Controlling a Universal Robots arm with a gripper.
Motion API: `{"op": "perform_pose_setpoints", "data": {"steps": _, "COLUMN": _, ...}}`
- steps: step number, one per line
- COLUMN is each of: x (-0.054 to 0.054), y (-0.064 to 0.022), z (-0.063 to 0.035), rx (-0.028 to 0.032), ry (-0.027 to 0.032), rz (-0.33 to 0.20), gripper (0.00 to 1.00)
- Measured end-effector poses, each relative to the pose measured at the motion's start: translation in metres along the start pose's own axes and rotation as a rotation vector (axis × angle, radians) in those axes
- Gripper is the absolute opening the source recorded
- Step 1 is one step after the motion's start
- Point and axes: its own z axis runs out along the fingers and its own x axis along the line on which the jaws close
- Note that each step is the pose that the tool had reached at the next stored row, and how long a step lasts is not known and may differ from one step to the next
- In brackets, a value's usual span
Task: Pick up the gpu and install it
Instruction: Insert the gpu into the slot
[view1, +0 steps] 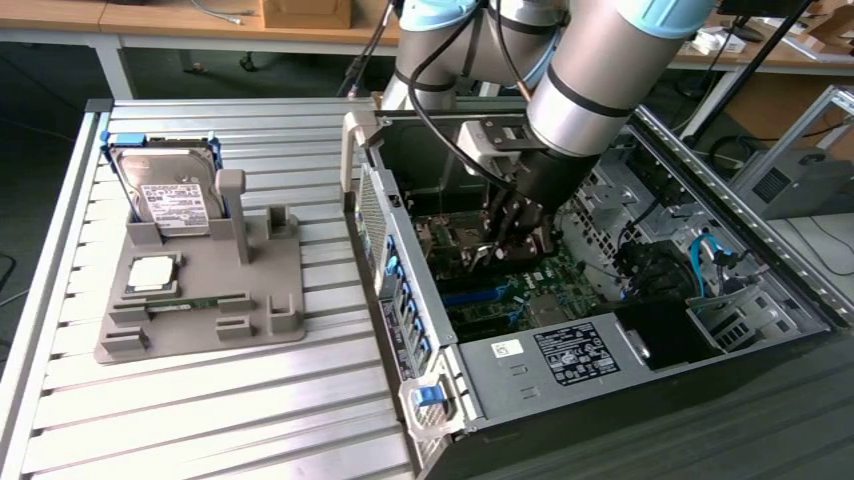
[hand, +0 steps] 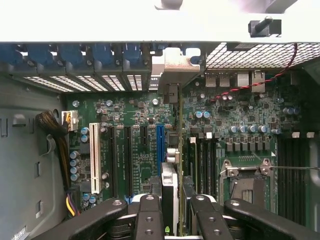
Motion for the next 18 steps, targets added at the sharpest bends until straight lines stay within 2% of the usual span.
{"op": "perform_pose_setpoints", "data": {"steps": 18, "x": 0.0027, "y": -0.0005, "z": 0.0076, "rx": 0.0, "ry": 0.0001, "rz": 0.0, "gripper": 0.27}}
